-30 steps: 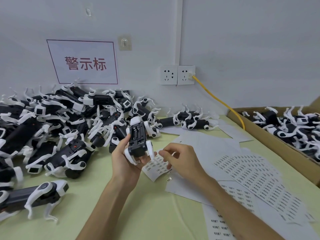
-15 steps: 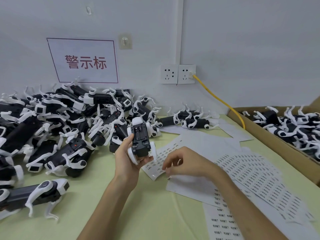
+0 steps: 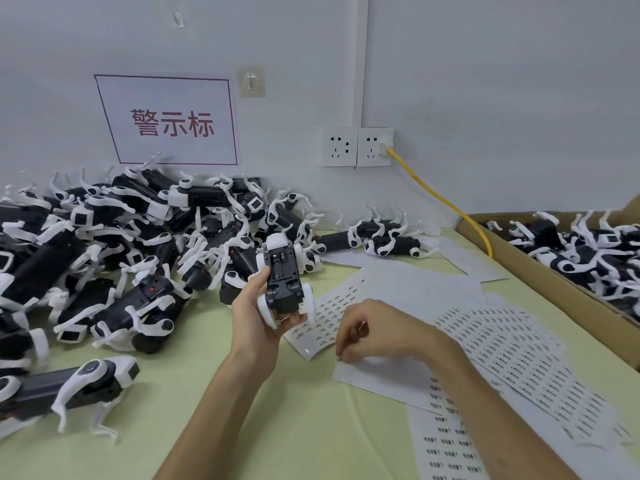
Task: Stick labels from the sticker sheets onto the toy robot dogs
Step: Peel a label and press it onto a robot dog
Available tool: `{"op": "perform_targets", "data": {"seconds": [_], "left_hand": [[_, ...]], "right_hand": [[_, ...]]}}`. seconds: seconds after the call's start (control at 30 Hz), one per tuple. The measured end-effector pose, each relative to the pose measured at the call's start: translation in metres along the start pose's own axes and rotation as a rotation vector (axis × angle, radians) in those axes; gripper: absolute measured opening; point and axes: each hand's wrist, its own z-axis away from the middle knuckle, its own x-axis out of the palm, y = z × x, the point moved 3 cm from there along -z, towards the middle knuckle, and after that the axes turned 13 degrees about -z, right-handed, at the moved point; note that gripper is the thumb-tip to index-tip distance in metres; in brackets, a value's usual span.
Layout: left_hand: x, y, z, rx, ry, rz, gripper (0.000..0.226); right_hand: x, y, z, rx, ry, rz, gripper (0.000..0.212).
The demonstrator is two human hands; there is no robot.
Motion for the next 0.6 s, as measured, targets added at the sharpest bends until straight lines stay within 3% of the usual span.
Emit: {"op": "perform_targets", "data": {"seconds": [0.13,0.3,0.47,0.6], "left_hand": [[0.000,0.000,0.000,0.002,0.002,-0.017,0.028],[0.001,0.000,0.001,0.005,-0.055,-0.052,0.031],[0.004,0.001,0.002,0.010,-0.137,-0.057,0.041],[0.007,0.002,0.004,0.031,-0.192,-0.071,0.044]], "right_hand": [[0.003,-0.004,0.000,-0.042,-0.033,-0.067,0.016],[0.002,-0.011,-0.004,-0.136,0.128,-0.262,0.022],[0.000,-0.012,-0.006,-0.208,0.262,-0.247,0.030],[0.001,-0.011,-0.007,-0.201,0.276,-0.259,0.035]]}}
